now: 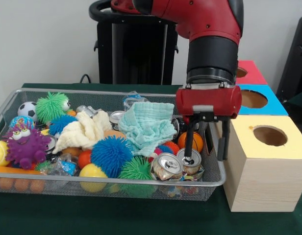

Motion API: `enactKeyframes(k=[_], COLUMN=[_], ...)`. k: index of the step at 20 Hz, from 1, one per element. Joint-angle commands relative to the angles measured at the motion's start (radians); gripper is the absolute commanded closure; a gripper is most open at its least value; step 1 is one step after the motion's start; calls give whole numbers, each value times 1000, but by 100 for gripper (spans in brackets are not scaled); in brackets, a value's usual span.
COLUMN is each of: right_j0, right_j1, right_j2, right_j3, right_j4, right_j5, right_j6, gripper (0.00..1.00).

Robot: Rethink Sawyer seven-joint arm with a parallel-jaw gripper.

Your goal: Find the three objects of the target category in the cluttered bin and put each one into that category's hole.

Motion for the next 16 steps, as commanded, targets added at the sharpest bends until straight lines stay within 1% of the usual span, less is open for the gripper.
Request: enactKeyframes(k=[1, 5, 9, 11, 16], right_j0=[-25, -19, -25, -27, -59], right_j1=[56, 74, 78, 80, 94], right_j2=[116, 98, 103, 102, 125], right_j3=[-74, -90, -91, -85, -61], right_j4=[-43, -49, -57, -53, -47], right_j5=[53, 36, 28, 24, -2], right_j6=[21, 24, 31, 39, 81], gripper=[0, 0, 0, 0, 0])
